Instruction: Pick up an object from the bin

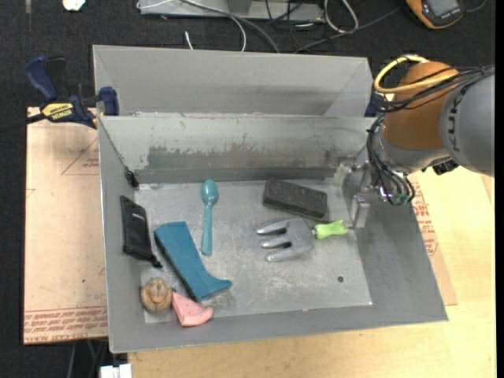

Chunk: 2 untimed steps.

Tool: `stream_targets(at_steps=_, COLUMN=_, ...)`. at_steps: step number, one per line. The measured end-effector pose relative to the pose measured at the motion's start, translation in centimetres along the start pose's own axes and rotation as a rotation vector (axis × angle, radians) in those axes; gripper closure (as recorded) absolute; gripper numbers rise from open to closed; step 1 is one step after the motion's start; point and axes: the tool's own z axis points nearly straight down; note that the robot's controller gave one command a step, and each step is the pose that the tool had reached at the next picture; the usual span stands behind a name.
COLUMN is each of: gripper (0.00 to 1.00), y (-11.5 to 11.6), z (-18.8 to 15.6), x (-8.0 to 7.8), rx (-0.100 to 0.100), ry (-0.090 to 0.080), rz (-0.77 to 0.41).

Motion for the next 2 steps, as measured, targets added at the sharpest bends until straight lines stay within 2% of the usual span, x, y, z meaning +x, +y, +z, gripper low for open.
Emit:
stream_targets(at_steps=1, gripper=0.0, y=4.4, z=2.0, x=0.1, rx=-0.002, ry=0.0, rz=0.104)
stream_targets(at_steps=2, gripper=1.0, y=3.6, z=2.2, x=-1.2, rx=0.0, ry=-0.009, rz=0.387)
